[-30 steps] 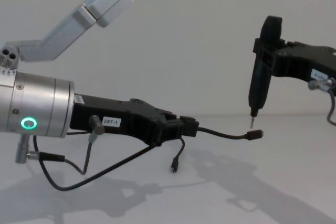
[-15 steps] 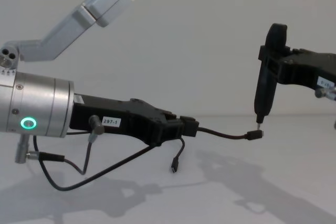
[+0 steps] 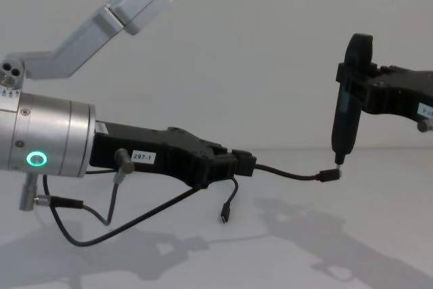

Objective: Pick up the data cable with the one hand.

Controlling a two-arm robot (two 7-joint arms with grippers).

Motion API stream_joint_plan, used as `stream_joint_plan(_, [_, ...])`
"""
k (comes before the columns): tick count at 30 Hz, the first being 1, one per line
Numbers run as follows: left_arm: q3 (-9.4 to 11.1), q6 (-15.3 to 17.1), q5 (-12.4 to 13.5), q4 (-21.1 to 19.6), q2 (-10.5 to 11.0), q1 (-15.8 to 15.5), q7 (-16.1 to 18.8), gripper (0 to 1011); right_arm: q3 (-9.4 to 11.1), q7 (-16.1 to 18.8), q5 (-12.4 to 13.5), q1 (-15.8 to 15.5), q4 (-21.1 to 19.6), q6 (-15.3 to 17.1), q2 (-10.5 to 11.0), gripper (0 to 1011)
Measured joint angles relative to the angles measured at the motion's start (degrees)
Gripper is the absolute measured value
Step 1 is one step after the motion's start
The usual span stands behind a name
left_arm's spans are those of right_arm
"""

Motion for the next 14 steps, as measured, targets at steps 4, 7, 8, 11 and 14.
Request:
stream_joint_plan(4, [0.00,0.00,0.00,0.00,0.00,0.00,0.00,40,0.20,0.47,0.15,-0.24,-0.39,0.17,0.33,279])
stream_joint_plan(7, [0.00,0.00,0.00,0.00,0.00,0.00,0.00,40,0.33,0.76,0.30,-0.43,-0.71,0.32,0.56,279])
stream_joint_plan(8, [0.00,0.00,0.00,0.00,0.00,0.00,0.00,40,0.37,0.81,0.34,-0.48,-0.80,0.35,0.62,279])
stream_joint_plan(11, [0.00,0.00,0.00,0.00,0.00,0.00,0.00,40,0.56,1.00,0.49,-0.69,-1.19,0.52,0.84,279])
stream_joint_plan(14, [0.00,0.00,0.00,0.00,0.00,0.00,0.00,40,0.63,1.08,0.58,-0.76,-1.35,0.60,0.95,279])
